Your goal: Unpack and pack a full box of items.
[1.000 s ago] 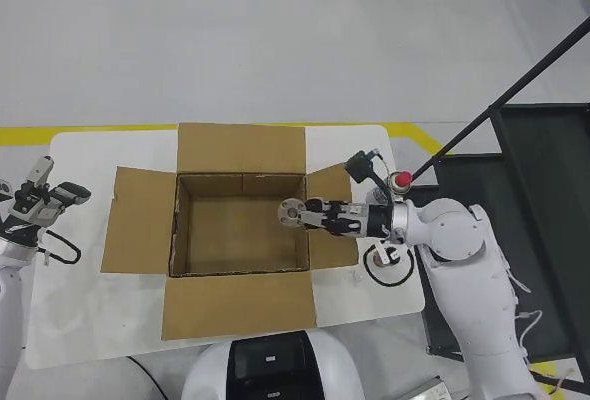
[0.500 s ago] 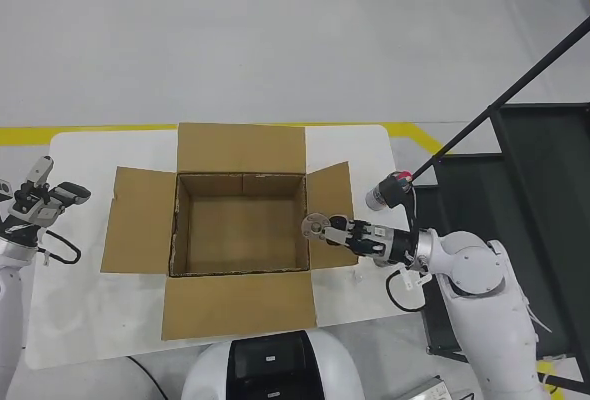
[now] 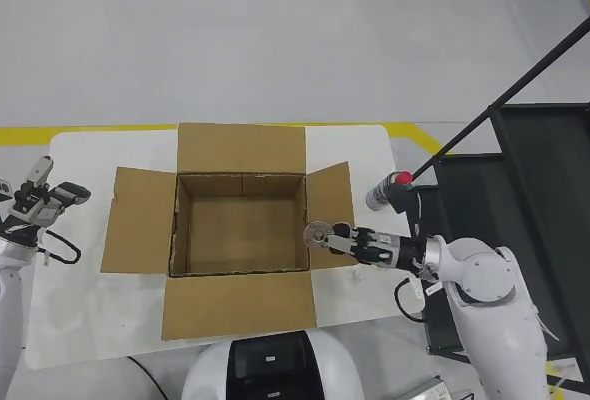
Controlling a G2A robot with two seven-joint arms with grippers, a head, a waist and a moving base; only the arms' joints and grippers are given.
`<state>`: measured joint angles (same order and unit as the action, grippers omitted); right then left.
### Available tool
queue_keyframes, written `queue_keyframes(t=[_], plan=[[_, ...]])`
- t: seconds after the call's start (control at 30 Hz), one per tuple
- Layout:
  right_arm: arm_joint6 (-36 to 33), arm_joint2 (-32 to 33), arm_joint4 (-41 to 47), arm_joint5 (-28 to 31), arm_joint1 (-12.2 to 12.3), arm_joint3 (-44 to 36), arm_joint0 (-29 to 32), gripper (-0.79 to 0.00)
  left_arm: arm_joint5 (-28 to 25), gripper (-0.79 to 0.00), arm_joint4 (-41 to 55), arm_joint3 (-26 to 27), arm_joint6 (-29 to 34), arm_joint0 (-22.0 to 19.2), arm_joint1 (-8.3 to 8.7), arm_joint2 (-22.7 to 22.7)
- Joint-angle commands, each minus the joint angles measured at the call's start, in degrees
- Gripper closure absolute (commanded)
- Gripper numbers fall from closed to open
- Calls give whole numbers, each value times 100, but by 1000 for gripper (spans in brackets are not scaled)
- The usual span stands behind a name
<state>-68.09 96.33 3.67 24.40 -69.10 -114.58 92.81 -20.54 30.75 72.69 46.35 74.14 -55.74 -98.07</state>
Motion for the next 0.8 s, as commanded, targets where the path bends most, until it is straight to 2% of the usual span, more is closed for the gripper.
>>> queue_keyframes(t=[0.0,0.17,0.37,0.5,0.77], plan=[[-285,347,417,-21,49,-106,241,0,0,-785,0,0,0,0,0,0],[-745,1113,1259,-48,141,-10,916,0,0,-785,0,0,0,0,0,0],[-665,1738,1961,149,180,913,1474,0,0,-785,0,0,0,0,0,0],[-579,1697,2072,463,179,1519,1622,0,0,-785,0,0,0,0,0,0],[21,1067,1326,1091,154,2698,1403,0,0,-785,0,0,0,0,0,0]])
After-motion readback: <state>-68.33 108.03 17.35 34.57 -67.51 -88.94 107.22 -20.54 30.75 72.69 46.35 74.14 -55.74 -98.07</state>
